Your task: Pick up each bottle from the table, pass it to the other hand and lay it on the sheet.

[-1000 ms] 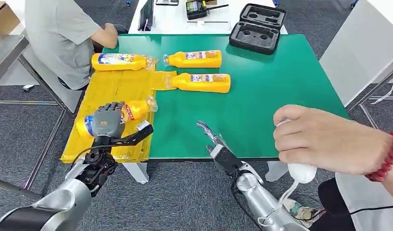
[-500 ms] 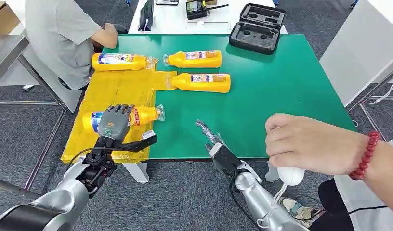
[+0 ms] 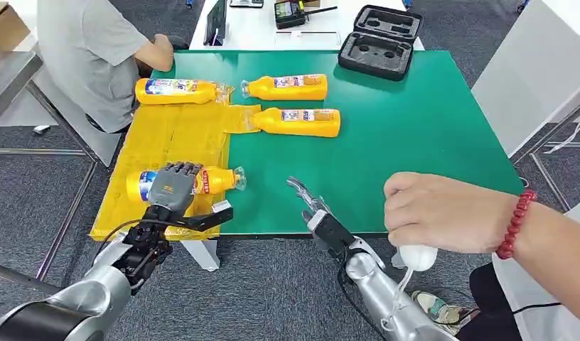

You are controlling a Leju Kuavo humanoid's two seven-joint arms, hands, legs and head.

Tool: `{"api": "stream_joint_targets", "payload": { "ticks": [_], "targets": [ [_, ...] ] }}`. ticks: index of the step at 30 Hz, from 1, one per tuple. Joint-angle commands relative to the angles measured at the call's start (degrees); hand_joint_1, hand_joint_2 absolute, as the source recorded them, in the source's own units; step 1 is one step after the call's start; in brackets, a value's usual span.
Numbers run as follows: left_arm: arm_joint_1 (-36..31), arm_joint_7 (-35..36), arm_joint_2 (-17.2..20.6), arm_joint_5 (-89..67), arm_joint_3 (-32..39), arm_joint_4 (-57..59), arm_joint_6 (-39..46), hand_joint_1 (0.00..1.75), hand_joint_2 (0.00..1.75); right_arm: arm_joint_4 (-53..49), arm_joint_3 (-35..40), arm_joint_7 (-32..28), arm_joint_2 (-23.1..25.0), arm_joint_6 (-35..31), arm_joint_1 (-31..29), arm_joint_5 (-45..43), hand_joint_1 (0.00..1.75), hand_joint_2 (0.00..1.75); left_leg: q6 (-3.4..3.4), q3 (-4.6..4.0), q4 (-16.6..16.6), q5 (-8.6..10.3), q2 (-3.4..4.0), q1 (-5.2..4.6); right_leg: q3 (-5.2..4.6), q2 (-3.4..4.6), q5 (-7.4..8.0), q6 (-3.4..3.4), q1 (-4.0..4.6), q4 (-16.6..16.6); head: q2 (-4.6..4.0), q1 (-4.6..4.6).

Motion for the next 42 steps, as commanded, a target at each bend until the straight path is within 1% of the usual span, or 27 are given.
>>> {"api": "stream_joint_targets", "payload": {
  "ticks": [1, 3, 4, 5, 6, 7, 8, 9, 12, 13, 15, 16, 22, 23, 24, 28, 29, 31, 32, 35, 36, 37, 38, 39, 40, 41, 42],
  "targets": [
    [-2.13, -1.10, 0.63, 1.13, -0.97, 3.31, -2.70, 1.41, 1.75, 3.78, 2.42, 0.15, -0.31, 0.11, -3.00, -0.67, 0.00, 0.00, -0.10, 0.26, 0.05, -0.16, 0.09, 0.08, 0.26, 0.07, -0.11, -0.10, 0.09, 0.00, 0.00, 0.00],
    [-2.30, -2.12, 0.52, 1.52, -0.54, 3.89, -3.70, 1.34, 1.75, 3.63, 2.57, 0.15, -0.40, 0.07, -2.98, -0.89, 0.00, 0.00, -0.11, 0.30, 0.05, -0.18, 0.10, 0.09, 0.30, 0.09, -0.13, -0.11, 0.10, 0.00, 0.00, 0.00],
    [-2.29, -2.65, 0.56, 1.84, -0.21, 4.03, -4.33, 1.34, 1.75, 3.50, 2.55, 0.15, -0.49, 0.01, -2.91, -1.07, 0.00, 0.00, -0.10, 0.26, 0.03, -0.15, 0.07, 0.08, 0.26, 0.06, -0.11, -0.10, 0.08, 0.00, 0.00, 0.00],
    [-2.24, -2.55, 0.61, 1.82, -0.18, 4.02, -4.29, 1.27, 1.75, 3.46, 2.53, 0.15, -0.57, 0.11, -2.88, -1.20, 0.00, 0.00, -0.08, 0.19, 0.02, -0.11, 0.07, 0.05, 0.18, 0.06, -0.08, -0.08, 0.06, 0.00, 0.00, 0.00],
    [-2.25, -2.73, 0.63, 1.67, -0.28, 4.05, -4.38, 1.13, 1.75, 3.40, 2.58, 0.15, -0.66, 0.13, -2.85, -1.27, 0.00, 0.00, -0.12, 0.34, 0.05, -0.19, 0.10, 0.10, 0.34, 0.09, -0.14, -0.12, 0.11, 0.00, 0.00, 0.00],
    [-2.25, -2.73, 0.63, 1.67, -0.28, 4.05, -4.38, 0.98, 1.75, 3.40, 2.58, 0.15, -0.66, 0.13, -2.85, -1.27, 0.00, 0.00, -0.09, 0.23, 0.03, -0.13, 0.08, 0.06, 0.22, 0.07, -0.09, -0.09, 0.07, -0.01, 0.00, 0.00],
    [-2.58, -2.90, 0.56, 1.67, -0.26, 4.50, -5.46, 0.89, 1.75, 3.44, 2.53, 0.15, -0.82, 0.22, -2.88, -1.41, 0.00, 0.00, -0.07, 0.17, 0.00, -0.08, 0.07, 0.05, 0.16, 0.06, -0.06, -0.07, 0.05, -0.02, 0.00, 0.00],
    [-2.68, -3.11, 0.58, 2.01, 0.07, 4.59, -5.99, 0.99, 1.75, 3.43, 2.47, 0.15, -0.91, 0.13, -2.85, -1.54, 0.00, 0.00, -0.06, 0.14, -0.01, -0.06, 0.05, 0.04, 0.13, 0.04, -0.04, -0.06, 0.04, -0.03, 0.00, 0.00],
    [-2.78, -3.74, 0.79, 1.99, 0.10, 4.75, -6.89, 1.20, 1.75, 2.96, 2.53, 0.15, -1.29, 0.10, -2.60, -1.91, 0.00, 0.00, -0.11, 0.30, 0.06, -0.16, 0.07, 0.09, 0.30, 0.05, -0.13, -0.11, 0.09, 0.00, 0.00, 0.00],
    [-2.73, -3.77, 0.89, 1.95, 0.12, 4.71, -6.87, 0.93, 1.75, 2.91, 2.62, 0.15, -1.37, 0.19, -2.58, -2.01, 0.00, 0.00, -0.10, 0.26, 0.02, -0.13, 0.07, 0.08, 0.26, 0.06, -0.09, -0.10, 0.09, -0.03, 0.00, 0.00],
    [-2.29, -4.19, 1.07, 1.95, 0.31, 4.46, -5.91, 0.14, 1.75, 2.90, 3.00, 0.15, -1.35, 0.13, -2.70, -2.46, 0.00, 0.00, -0.11, 0.33, 0.01, -0.15, 0.10, 0.08, 0.32, 0.08, -0.11, -0.11, 0.09, -0.03, 0.00, 0.00],
    [-2.13, -3.83, 1.11, 1.76, 0.28, 4.43, -5.37, 0.00, 1.75, 3.04, 3.16, 0.15, -1.26, 0.01, -2.81, -2.54, 0.00, 0.00, -0.09, 0.25, 0.00, -0.12, 0.12, 0.06, 0.24, 0.10, -0.07, -0.09, 0.06, -0.03, 0.00, 0.00],
    [-1.60, -2.41, 1.05, 0.87, 0.40, 3.74, -0.71, 0.00, 1.75, 3.64, 3.46, 0.15, -1.02, -0.40, -3.10, -3.30, 0.00, 0.00, -0.09, 0.25, 0.00, -0.13, 0.11, 0.05, 0.23, 0.10, -0.09, -0.09, 0.06, -0.01, 0.00, 0.00],
    [-1.48, -2.10, 0.99, 0.61, 0.39, 3.60, 0.54, 0.00, 0.00, 3.69, 3.47, 0.15, -1.02, -0.42, -3.13, -3.42, 0.00, 0.00, -0.06, 0.15, -0.01, -0.07, 0.08, 0.03, 0.13, 0.07, -0.04, -0.06, 0.03, -0.02, 0.00, -0.02],
    [-1.34, -2.31, 0.88, 0.69, 0.59, 3.58, 1.36, 0.00, 0.00, 3.75, 3.50, 0.15, -0.98, -0.42, -3.20, -3.48, 0.00, 0.00, -0.10, 0.31, 0.00, -0.16, 0.12, 0.08, 0.30, 0.10, -0.11, -0.10, 0.08, -0.03, 0.00, 0.00],
    [-1.25, -2.29, 0.77, 0.44, 0.64, 3.33, 2.22, 0.00, 0.00, 4.10, 3.60, 0.15, -0.95, -0.41, -3.56, -3.42, 0.00, 0.00, -0.08, 0.25, 0.03, -0.14, 0.10, 0.06, 0.24, 0.09, -0.10, -0.08, 0.06, -0.01, 0.00, 0.00],
    [-1.28, -2.47, 0.69, 0.16, 0.56, 3.15, 2.79, 0.00, 0.00, 4.30, 3.55, 0.15, -0.83, -0.30, -3.79, -3.48, 0.00, 0.00, -0.11, 0.36, 0.04, -0.19, 0.11, 0.09, 0.36, 0.10, -0.14, -0.10, 0.09, -0.01, 0.00, 0.00],
    [-1.41, -2.76, 0.41, 0.45, 0.95, 2.64, 4.13, 0.00, 0.00, 4.54, 3.47, 0.15, -0.78, -0.59, -3.89, -3.39, 0.00, 0.00, -0.07, 0.19, 0.01, -0.09, 0.08, 0.05, 0.18, 0.07, -0.06, -0.08, 0.05, -0.01, 0.00, 0.00],
    [-1.36, -2.86, 0.29, 0.66, 1.25, 2.22, 5.35, 0.00, 0.00, 4.56, 3.38, 0.15, -0.84, -0.58, -3.82, -3.42, 0.00, 0.00, -0.09, 0.26, 0.04, -0.13, 0.09, 0.07, 0.25, 0.07, -0.10, -0.10, 0.07, 0.00, 0.00, 0.00],
    [-1.32, -3.79, -0.55, 2.70, 3.07, 1.21, 8.20, 0.00, 0.00, 4.29, 3.15, 0.15, -1.22, -1.08, -3.27, -3.35, 0.00, 0.00, -0.08, 0.18, 0.01, -0.08, 0.03, 0.06, 0.19, 0.02, -0.07, -0.08, 0.06, -0.02, 0.00, 0.00],
    [-0.30, -6.34, -1.21, 5.67, 5.66, -2.13, 8.75, 0.00, 0.00, 3.17, 2.60, 0.15, -1.48, -1.57, -2.48, -3.72, 0.00, 0.00, -0.12, 0.30, 0.06, -0.17, 0.02, 0.10, 0.34, 0.00, -0.14, -0.12, 0.11, 0.00, 0.00, 0.00],
    [-0.30, -6.34, -1.21, 5.67, 5.66, -2.13, 8.75, 0.00, 0.00, 3.17, 2.60, 0.15, -1.48, -1.57, -2.48, -3.72, 0.00, 0.00, -0.09, 0.23, 0.01, -0.11, 0.01, 0.07, 0.25, 0.00, -0.10, -0.09, 0.08, -0.02, 0.00, 0.00],
    [0.62, -8.10, -1.99, 7.65, 7.37, -4.45, 8.75, 0.00, 1.75, 1.74, 2.18, 0.15, -1.78, -1.89, -1.61, -4.13, 0.00, 0.00, -0.07, 0.17, 0.00, -0.07, -0.06, 0.06, 0.20, -0.07, -0.08, -0.07, 0.06, -0.04, 0.00, 0.00],
    [2.31, -18.03, -4.38, 17.34, 13.61, -7.42, 8.75, 0.00, 1.75, -1.52, 1.04, 0.15, -2.17, -2.45, 0.05, -5.19, 0.00, 0.00, -0.10, 0.31, 0.02, -0.15, -0.04, 0.09, 0.33, -0.05, -0.15, -0.10, 0.09, -0.03, 0.00, -0.02],
    [2.40, -24.28, -5.90, 23.86, 16.74, -6.52, 8.75, 0.00, 1.75, -3.58, 0.35, 0.15, -2.42, -2.41, 1.15, -5.84, 0.00, 0.00, -0.08, 0.23, 0.02, -0.12, -0.09, 0.08, 0.27, -0.11, -0.14, -0.08, 0.08, -0.03, 0.00, 0.00],
    [3.49, -33.55, -7.93, 32.35, 19.97, -7.58, 5.06, 0.00, 1.75, -8.59, -0.97, 0.15, -3.04, -2.30, 3.70, -7.14, 0.00, 0.00, -0.10, 0.34, 0.03, -0.17, -0.07, 0.10, 0.38, -0.09, -0.18, -0.10, 0.11, -0.03, 0.00, 0.00],
    [7.67, -34.60, -8.94, 39.64, 15.27, -16.01, 0.06, 0.00, 1.75, -13.12, -2.53, 0.15, -3.54, -1.75, 6.22, -8.14, 0.00, 0.00, -0.05, 0.21, -0.03, -0.08, -0.17, 0.03, 0.26, -0.18, -0.13, -0.05, 0.03, -0.06, 0.00, 0.00]
  ]
}}
